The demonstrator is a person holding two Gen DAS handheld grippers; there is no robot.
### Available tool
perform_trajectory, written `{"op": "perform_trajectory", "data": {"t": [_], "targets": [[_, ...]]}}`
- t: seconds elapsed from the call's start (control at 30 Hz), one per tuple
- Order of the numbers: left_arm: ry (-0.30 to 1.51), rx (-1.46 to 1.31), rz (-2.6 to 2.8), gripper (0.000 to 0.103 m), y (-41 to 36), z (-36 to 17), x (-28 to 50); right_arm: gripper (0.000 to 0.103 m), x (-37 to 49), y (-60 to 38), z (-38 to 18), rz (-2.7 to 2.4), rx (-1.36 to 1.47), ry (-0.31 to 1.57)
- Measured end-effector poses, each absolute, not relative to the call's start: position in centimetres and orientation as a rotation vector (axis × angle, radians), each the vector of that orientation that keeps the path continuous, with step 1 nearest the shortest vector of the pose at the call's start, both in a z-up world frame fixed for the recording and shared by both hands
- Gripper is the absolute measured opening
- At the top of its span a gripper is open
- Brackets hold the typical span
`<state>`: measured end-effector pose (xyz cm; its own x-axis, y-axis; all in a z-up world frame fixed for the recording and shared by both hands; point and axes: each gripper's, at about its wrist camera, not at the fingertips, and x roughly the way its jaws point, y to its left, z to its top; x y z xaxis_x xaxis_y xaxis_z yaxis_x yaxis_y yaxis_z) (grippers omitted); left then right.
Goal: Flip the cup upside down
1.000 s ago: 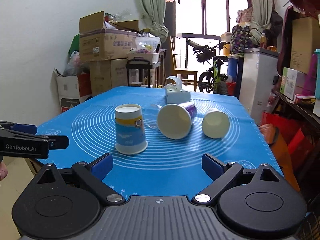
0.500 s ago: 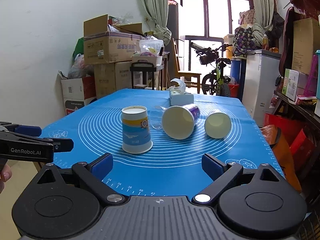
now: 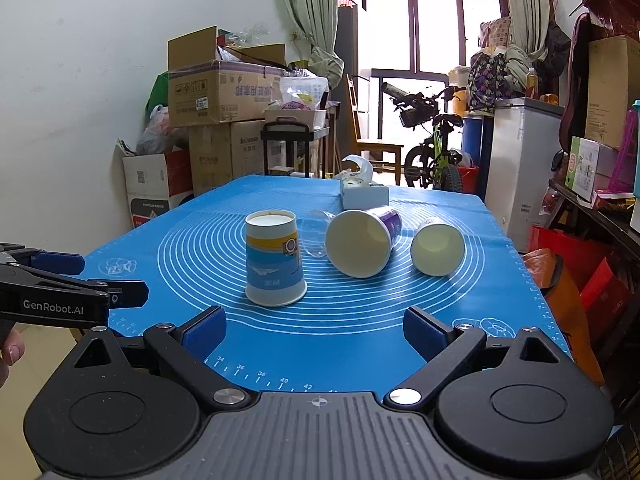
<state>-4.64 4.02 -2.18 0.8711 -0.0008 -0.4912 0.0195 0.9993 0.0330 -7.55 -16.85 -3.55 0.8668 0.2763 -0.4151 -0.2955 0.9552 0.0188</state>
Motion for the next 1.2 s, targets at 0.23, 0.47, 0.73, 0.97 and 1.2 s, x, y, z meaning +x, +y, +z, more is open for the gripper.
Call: {"op": "perform_trajectory", "data": {"t": [0.23,0.47,0.73,0.97,1.2], "targets": [[0.513,0.038,-0.012,0.092,3.95,-2.28,-4.61,0.095,-7.47,-16.85,-3.64,0.300,-0.045,0.430],[0.513,0.039,-0.013,0.092,3.93,-2.26,-4.61,0.095,-7.41,-16.82,-3.81,0.301,-0.047,0.434],[0.519,0.042,-0.014,0.092,4.11,-2.38,-4.51,0.095,-7.40,-16.78,-3.92,0.297,-0.046,0.431],[0.517,0.046,-0.015,0.092,4.09,-2.44,-4.57,0.095,-7.35,-16.75,-4.27,0.302,-0.046,0.437],[0.517,0.047,-0.016,0.092,4.06,-2.46,-4.56,0.095,-7.34,-16.85,-4.29,0.302,-0.046,0.438]]}}
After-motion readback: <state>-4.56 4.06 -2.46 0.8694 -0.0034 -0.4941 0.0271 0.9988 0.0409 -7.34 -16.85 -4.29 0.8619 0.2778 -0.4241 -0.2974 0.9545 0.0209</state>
